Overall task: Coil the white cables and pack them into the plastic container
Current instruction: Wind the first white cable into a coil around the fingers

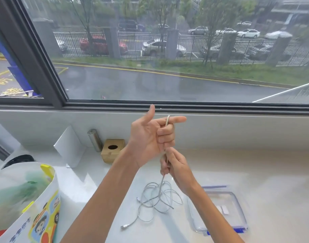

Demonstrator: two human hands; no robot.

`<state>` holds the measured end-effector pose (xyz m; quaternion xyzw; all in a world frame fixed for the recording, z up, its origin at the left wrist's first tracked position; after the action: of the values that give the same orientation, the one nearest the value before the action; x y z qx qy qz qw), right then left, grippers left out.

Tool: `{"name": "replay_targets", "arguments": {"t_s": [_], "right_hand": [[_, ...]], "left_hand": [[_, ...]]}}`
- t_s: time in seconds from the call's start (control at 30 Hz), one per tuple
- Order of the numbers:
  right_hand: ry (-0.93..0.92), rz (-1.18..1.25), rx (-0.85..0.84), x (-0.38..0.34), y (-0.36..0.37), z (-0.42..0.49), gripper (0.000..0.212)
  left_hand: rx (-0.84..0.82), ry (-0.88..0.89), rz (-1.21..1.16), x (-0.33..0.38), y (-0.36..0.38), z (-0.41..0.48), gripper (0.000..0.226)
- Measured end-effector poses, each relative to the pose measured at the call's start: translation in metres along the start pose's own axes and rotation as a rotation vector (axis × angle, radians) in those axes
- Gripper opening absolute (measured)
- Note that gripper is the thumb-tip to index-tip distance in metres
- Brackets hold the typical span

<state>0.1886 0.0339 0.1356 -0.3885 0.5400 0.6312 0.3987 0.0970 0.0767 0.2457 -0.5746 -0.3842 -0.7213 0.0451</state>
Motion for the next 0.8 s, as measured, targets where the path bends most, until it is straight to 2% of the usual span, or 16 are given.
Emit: {"name": "replay_targets", "arguments": {"t_s": [0.1,0.2,0.27,0.33,0.43,0.6,0.8], "right_hand": [[0.003,-0.217,-0.05,0.009,0.005,-0.014,0.034],[-0.012,-0.588,-0.109,-0.002,0.007,-0.023,0.033],[-0.02,-0.853,-0.202,-0.013,0.009,-0.025,0.034],[-0.047,-1.016,-0.259,-0.027,0.011,-0.027,0.033],[-0.173,-1.169,-0.293,-0.06,0.02,-0.032,0.029],[-0.653,-1.41,-0.173,-0.131,0.018,-0.029,0.02],[-0.756,-1.456,-0.221,-0.16,-0.002,-0.026,0.018]], "left_hand": [[0.088,0.053,0.017,0.018,-0.011,0.004,0.081],[0.19,0.072,0.005,0.018,-0.022,0.007,0.087],[0.207,0.076,0.012,0.015,-0.025,0.009,0.09],[0.192,0.078,0.063,0.013,-0.026,0.012,0.09],[0.203,0.044,0.22,0.009,-0.02,0.017,0.093],[0.166,-0.085,0.446,-0.02,-0.004,0.01,0.095],[0.135,-0.097,0.395,-0.019,0.002,0.007,0.084]]}}
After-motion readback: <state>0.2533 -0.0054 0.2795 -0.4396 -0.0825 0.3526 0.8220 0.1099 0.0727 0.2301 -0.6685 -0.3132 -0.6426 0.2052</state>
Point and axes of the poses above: each hand's wrist, its own z-axis towards the middle knuckle, its own y-axis out of the palm, x = y × z, the point moved 4 cm from there along z, towards the middle knuckle, and after that the axes turned 12 degrees about z, right-handed, at the moved point
